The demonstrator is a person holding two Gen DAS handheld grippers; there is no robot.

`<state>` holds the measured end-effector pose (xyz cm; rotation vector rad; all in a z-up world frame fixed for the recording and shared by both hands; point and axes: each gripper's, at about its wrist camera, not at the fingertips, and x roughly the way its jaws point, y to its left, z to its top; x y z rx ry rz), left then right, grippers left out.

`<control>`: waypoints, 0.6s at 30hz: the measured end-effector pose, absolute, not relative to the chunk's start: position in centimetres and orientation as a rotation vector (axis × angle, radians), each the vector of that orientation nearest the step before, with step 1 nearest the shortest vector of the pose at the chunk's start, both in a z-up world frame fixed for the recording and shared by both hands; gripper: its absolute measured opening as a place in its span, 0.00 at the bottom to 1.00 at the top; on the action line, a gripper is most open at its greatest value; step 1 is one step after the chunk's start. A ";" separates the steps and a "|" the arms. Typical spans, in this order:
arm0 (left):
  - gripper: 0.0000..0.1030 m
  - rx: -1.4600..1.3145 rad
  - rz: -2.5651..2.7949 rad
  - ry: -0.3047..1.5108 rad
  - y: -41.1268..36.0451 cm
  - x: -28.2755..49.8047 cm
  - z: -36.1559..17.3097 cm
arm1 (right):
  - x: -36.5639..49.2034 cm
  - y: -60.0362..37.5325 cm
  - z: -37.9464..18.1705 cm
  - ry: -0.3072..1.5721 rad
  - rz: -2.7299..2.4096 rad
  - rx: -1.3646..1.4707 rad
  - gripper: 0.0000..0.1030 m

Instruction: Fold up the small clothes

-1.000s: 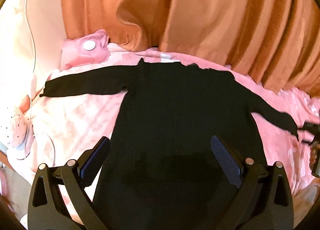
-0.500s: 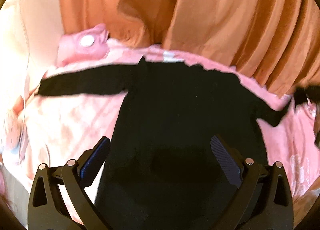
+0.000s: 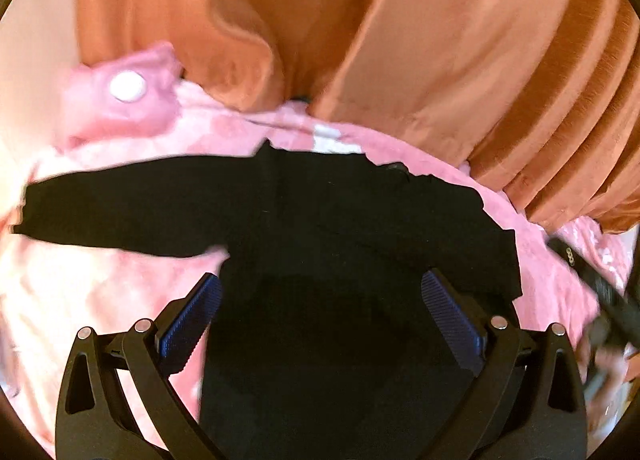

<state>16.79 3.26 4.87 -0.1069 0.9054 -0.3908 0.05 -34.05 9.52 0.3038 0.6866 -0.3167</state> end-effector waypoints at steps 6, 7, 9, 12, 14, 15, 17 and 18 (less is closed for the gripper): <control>0.95 -0.148 -0.309 1.003 -0.7 24.4 -1.0 | -1.9 -36.5 3.9 0.809 -0.408 0.396 0.57; 0.95 -0.160 -0.306 1.015 -1.3 25.1 -1.8 | -1.3 -36.9 3.0 0.819 -0.416 0.399 0.57; 0.84 -0.168 -0.279 1.038 -2.5 26.6 -3.5 | -0.4 -38.1 0.8 0.857 -0.445 0.415 0.57; 0.45 -0.153 -0.243 0.974 -3.6 27.1 -3.7 | 0.3 -39.9 -0.8 0.869 -0.431 0.467 0.53; 0.04 -0.132 -0.334 0.986 -4.8 27.5 -3.6 | 0.8 -40.1 -0.7 0.848 -0.413 0.471 0.30; 0.04 -0.148 -0.361 0.991 -4.9 27.5 -3.5 | 0.9 -40.3 -0.3 0.842 -0.390 0.480 0.14; 0.04 -0.167 -0.381 0.954 -4.7 27.1 -2.1 | 0.6 -40.7 1.5 0.767 -0.361 0.507 0.10; 0.04 -0.172 -0.393 0.930 -4.3 26.7 -1.4 | 0.4 -40.7 2.4 0.729 -0.348 0.508 0.10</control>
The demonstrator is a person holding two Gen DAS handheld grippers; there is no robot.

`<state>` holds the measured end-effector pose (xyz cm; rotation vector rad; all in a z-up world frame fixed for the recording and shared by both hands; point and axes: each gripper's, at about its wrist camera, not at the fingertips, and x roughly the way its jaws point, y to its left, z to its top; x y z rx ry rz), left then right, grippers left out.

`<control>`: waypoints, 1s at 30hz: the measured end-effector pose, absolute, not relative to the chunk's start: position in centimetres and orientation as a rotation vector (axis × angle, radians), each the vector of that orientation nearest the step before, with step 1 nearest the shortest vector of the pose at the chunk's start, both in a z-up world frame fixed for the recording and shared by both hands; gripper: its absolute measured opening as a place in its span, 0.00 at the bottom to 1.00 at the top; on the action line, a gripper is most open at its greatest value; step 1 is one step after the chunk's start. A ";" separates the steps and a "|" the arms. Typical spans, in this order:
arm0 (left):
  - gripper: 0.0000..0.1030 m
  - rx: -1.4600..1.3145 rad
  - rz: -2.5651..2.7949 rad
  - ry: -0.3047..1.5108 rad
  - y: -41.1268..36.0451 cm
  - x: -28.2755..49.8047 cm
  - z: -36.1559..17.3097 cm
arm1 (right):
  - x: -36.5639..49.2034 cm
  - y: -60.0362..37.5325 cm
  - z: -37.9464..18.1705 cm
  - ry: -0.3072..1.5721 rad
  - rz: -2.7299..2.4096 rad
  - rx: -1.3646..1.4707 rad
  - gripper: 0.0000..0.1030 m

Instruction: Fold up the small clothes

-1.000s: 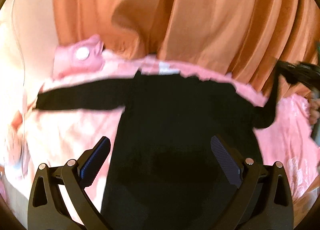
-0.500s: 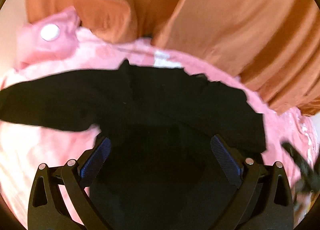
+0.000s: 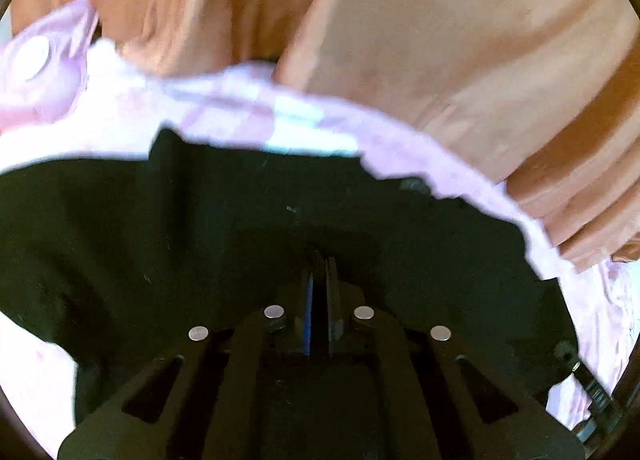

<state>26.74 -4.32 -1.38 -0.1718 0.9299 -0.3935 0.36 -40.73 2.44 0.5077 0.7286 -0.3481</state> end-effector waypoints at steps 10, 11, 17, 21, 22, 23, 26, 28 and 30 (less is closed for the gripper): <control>0.04 -0.213 -0.374 1.008 -1.1 26.3 -3.9 | 1.8 -41.7 -0.6 0.802 -0.372 0.499 0.20; 0.05 -0.241 -0.390 0.996 -1.1 26.2 -3.4 | 1.6 -41.6 -0.3 0.795 -0.376 0.505 0.26; 0.24 -0.327 -0.347 1.051 -1.6 28.1 -4.2 | 2.4 -42.0 -0.8 0.819 -0.371 0.572 0.47; 0.02 -0.244 -0.358 1.000 -2.8 28.0 -2.5 | 3.5 -42.1 0.8 0.799 -0.340 0.574 0.09; 0.02 -0.241 -0.365 0.977 -2.7 27.9 -1.8 | 3.3 -42.0 2.6 0.741 -0.322 0.568 0.09; 0.02 -0.224 -0.368 0.938 -2.5 27.6 -0.5 | 3.3 -41.7 4.0 0.702 -0.304 0.552 0.09; 0.02 -0.172 -0.348 0.883 -1.3 27.2 0.8 | 3.1 -41.9 5.2 0.664 -0.296 0.486 0.08; 0.02 -0.145 -0.336 0.926 -0.8 27.5 -0.7 | 4.4 -43.2 1.3 0.812 -0.353 0.459 0.08; 0.01 -0.146 -0.318 0.991 -0.9 27.5 -2.9 | 4.1 -44.0 -0.7 0.825 -0.347 0.493 0.07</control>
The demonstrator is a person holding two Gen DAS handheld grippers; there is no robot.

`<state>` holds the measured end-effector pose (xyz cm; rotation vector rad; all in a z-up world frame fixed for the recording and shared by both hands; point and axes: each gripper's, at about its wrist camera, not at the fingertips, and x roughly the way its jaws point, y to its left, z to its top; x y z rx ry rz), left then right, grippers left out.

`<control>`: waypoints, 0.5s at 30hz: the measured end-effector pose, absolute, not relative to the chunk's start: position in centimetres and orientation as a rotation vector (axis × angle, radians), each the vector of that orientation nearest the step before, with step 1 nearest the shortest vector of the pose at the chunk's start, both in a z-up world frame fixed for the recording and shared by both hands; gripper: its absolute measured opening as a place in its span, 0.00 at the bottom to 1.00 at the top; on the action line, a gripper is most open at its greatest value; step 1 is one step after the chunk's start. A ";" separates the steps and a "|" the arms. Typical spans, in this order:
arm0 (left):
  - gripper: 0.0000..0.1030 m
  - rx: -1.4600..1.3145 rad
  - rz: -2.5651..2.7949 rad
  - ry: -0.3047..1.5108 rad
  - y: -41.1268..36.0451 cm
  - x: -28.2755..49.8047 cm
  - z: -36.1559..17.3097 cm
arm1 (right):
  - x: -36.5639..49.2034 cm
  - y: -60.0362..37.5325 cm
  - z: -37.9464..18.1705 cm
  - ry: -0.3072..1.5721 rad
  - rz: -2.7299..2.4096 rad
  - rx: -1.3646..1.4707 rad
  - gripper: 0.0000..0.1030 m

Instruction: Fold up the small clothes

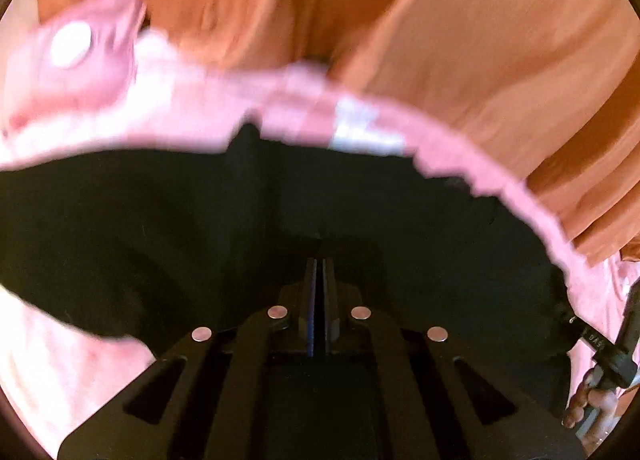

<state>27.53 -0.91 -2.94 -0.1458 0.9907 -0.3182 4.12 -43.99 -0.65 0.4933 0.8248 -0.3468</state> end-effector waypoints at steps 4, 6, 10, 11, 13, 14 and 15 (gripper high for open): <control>0.02 -0.043 -0.305 0.950 -2.3 26.6 -3.1 | 2.5 -42.0 3.0 0.754 -0.441 0.461 0.14; 0.02 -0.063 -0.298 0.962 -2.3 26.8 -3.1 | 1.7 -39.6 4.7 0.694 -0.432 0.399 0.16; 0.02 -0.045 -0.293 0.952 -2.3 26.6 -3.4 | 3.9 -37.5 1.1 0.843 -0.356 0.347 0.06; 0.02 -0.040 -0.293 0.951 -2.3 26.5 -3.4 | 4.4 -37.9 -0.8 0.902 -0.380 0.329 0.00; 0.02 -0.029 -0.295 0.946 -2.4 26.4 -3.5 | 3.6 -38.8 -0.4 0.866 -0.387 0.383 0.00; 0.02 -0.023 -0.295 0.941 -2.4 26.2 -3.6 | 3.1 -39.1 0.4 0.841 -0.403 0.421 0.00; 0.02 -0.015 -0.295 0.937 -2.6 26.2 -3.7 | 2.8 -39.0 1.1 0.817 -0.402 0.423 0.00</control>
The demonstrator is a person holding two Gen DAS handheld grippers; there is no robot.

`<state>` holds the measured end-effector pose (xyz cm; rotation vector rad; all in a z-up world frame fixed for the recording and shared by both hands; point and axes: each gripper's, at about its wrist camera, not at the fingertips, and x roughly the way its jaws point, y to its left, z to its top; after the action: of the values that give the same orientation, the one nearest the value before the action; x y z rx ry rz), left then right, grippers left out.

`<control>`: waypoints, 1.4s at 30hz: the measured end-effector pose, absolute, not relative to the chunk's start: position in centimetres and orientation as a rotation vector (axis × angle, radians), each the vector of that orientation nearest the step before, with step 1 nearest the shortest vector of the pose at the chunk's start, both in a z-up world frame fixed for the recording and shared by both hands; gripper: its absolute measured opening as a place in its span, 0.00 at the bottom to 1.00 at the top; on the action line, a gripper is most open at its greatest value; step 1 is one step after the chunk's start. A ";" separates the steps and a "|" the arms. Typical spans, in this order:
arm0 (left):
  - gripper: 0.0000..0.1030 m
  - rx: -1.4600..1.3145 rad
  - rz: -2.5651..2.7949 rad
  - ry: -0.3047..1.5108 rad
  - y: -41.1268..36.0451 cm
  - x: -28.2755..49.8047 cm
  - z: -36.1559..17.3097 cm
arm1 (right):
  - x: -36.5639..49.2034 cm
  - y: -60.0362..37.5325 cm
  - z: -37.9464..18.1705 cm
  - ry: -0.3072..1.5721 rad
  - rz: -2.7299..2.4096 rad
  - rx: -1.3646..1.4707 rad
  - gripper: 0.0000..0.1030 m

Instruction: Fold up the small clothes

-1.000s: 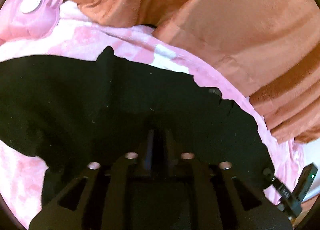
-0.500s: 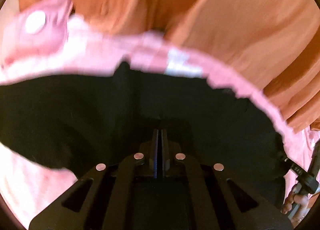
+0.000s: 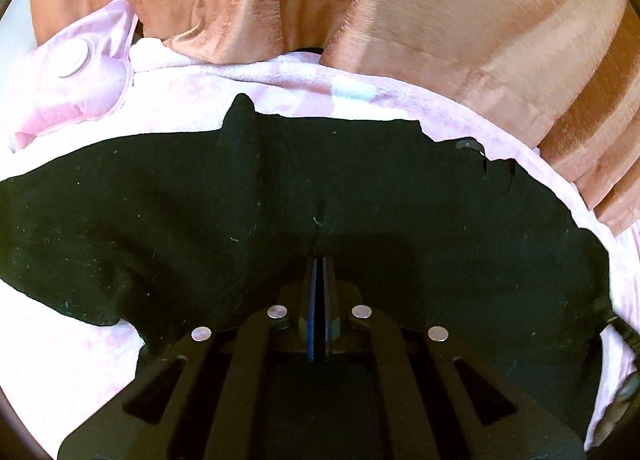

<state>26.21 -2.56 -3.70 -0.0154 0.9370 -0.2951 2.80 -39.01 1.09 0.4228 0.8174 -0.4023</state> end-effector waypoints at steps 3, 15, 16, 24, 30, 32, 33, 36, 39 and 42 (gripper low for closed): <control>0.02 -0.015 -0.290 0.936 -2.5 26.2 -3.8 | 3.0 -38.7 1.2 0.832 -0.424 0.329 0.00; 0.67 -0.401 0.158 0.841 21.0 27.2 0.3 | 1.1 -33.2 2.9 0.814 -0.362 0.275 0.11; 0.67 -0.425 0.210 0.848 22.9 27.4 -0.2 | 1.0 -32.1 2.6 0.822 -0.341 0.281 0.11; 0.42 -0.393 0.394 0.889 29.1 31.1 -3.9 | 0.0 -27.5 1.5 0.881 -0.286 0.221 0.11; 0.07 -0.198 0.269 0.822 22.8 32.5 -0.7 | -0.3 -26.7 2.2 0.867 -0.281 0.185 0.12; 0.07 -0.119 0.191 0.735 18.8 31.3 2.6 | -0.7 -26.7 2.5 0.857 -0.276 0.174 0.14; 0.07 -0.081 0.137 0.694 16.4 30.5 4.3 | -0.7 -26.9 2.6 0.850 -0.273 0.181 0.17; 0.08 0.042 -0.061 0.608 7.2 27.4 8.3 | -0.4 -27.4 2.5 0.847 -0.278 0.196 0.20; 0.25 0.160 -0.257 0.637 -2.1 24.3 7.6 | -0.3 -28.5 2.1 0.846 -0.287 0.228 0.22; 0.41 0.238 -0.364 0.716 -7.6 21.1 3.3 | -0.5 -29.6 1.7 0.859 -0.306 0.232 0.26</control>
<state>21.09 -7.64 3.33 0.2378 0.7161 -0.3644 -0.47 -29.60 1.69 0.2316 0.8590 -0.3061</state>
